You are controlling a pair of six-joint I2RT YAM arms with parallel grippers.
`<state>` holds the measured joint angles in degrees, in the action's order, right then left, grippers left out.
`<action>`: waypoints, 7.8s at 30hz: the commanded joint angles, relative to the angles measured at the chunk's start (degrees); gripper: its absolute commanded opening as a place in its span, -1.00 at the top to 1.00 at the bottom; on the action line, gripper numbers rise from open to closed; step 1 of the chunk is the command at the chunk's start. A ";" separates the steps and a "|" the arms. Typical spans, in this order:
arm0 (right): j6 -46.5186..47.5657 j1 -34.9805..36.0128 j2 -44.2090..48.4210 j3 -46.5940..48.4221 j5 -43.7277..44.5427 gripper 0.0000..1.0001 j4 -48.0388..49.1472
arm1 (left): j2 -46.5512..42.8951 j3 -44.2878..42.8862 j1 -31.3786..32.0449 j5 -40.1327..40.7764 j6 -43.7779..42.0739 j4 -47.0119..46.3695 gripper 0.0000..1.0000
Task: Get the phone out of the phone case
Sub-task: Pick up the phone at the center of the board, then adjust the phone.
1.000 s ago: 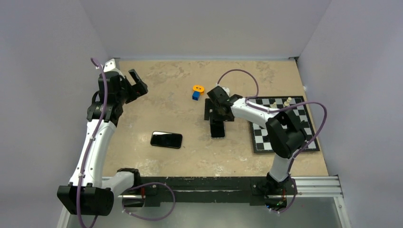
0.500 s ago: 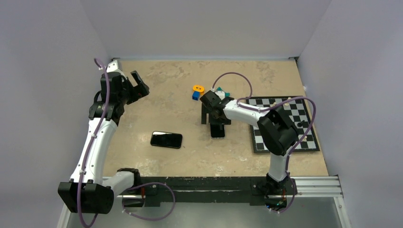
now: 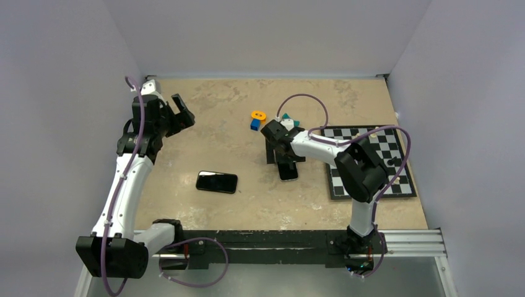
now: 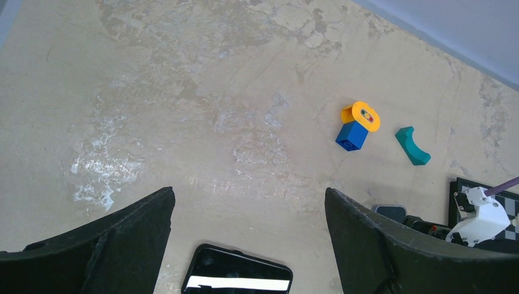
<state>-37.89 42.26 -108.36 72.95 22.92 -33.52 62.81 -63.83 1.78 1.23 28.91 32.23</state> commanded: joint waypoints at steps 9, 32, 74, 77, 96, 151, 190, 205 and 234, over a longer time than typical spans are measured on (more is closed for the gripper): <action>4.72 -0.38 -0.89 -2.54 -0.46 -0.97 0.75 | 0.21 0.12 -0.31 -0.97 -1.33 -2.16 -0.90; 10.56 -1.40 -3.78 -11.36 -12.52 -0.17 16.73 | 6.03 0.07 -0.01 -14.77 -2.28 -4.83 -0.63; 0.62 1.34 11.13 -15.82 -25.04 1.00 56.25 | 23.04 4.70 6.00 -35.76 11.46 -16.72 -0.44; -0.21 2.63 10.88 -13.82 -24.91 1.00 55.42 | 23.16 4.50 6.58 -35.01 11.03 -16.34 -0.43; -3.54 8.22 9.30 -7.41 -24.38 1.00 55.42 | 23.07 3.09 9.66 -31.71 8.15 -13.07 0.27; 3.13 -2.59 10.74 -11.46 -84.54 -0.33 69.57 | 12.04 3.27 11.58 -59.98 -0.10 -28.32 1.00; -30.32 -7.19 12.13 -25.69 -68.16 1.00 99.69 | -14.98 15.51 12.11 -32.75 1.93 -16.82 -0.41; -40.19 -1.04 10.10 -26.65 -61.31 1.00 109.48 | -26.62 39.01 13.71 -42.06 31.23 -42.77 -0.24; -33.87 1.85 15.60 -24.51 -58.61 -0.08 97.54 | -29.05 36.76 14.04 -46.82 29.62 -41.87 1.00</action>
<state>-75.90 45.01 -96.40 45.95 -36.40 67.26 35.05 -23.68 15.53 -42.19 61.69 -9.69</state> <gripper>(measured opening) 0.492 0.199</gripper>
